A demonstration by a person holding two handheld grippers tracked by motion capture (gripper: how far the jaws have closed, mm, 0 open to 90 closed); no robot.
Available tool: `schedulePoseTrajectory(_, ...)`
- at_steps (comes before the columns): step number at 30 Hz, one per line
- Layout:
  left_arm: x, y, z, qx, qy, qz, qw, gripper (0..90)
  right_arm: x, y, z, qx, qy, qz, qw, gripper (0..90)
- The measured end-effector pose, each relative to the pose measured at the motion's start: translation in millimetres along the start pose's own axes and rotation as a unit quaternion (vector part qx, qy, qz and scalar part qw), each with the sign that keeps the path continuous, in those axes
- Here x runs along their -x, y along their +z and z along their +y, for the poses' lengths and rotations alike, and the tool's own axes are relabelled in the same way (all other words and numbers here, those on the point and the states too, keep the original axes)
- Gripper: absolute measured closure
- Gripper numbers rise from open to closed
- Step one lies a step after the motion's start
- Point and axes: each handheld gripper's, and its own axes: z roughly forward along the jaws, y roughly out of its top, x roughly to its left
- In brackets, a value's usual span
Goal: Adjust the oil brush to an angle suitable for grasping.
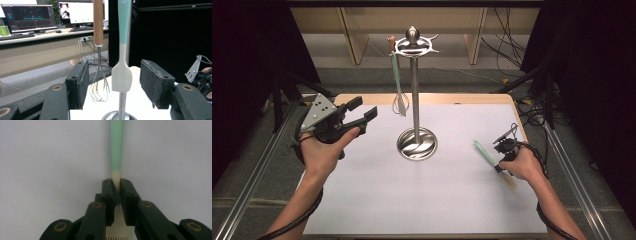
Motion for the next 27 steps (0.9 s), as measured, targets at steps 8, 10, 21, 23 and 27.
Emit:
schedulePoseTrajectory(8,5.4,2.8,-1.3,-0.004,0.001,-0.009,0.9999,41.1,-5.9,-12.2,-12.3,0.062,-0.016,-0.003,0.9979,82.8)
schedulePoseTrajectory(10,8.4,3.8,-1.5,-0.004,-0.001,-0.014,0.9999,41.6,-9.2,-18.0,-14.3,0.081,-0.019,-0.006,0.9965,82.8)
schedulePoseTrajectory(21,31.8,18.5,-4.2,-0.013,0.002,-0.054,0.9984,46.1,-46.2,-47.5,-25.7,0.218,-0.038,0.007,0.9751,82.8)
schedulePoseTrajectory(23,36.9,23.0,-5.9,-0.019,0.005,-0.064,0.9978,46.3,-52.2,-52.3,-26.1,0.235,-0.048,0.010,0.9708,82.8)
schedulePoseTrajectory(27,46.2,33.1,-9.4,-0.026,-0.011,-0.086,0.9959,46.7,-63.8,-59.7,-26.6,0.254,-0.054,0.011,0.9657,82.8)
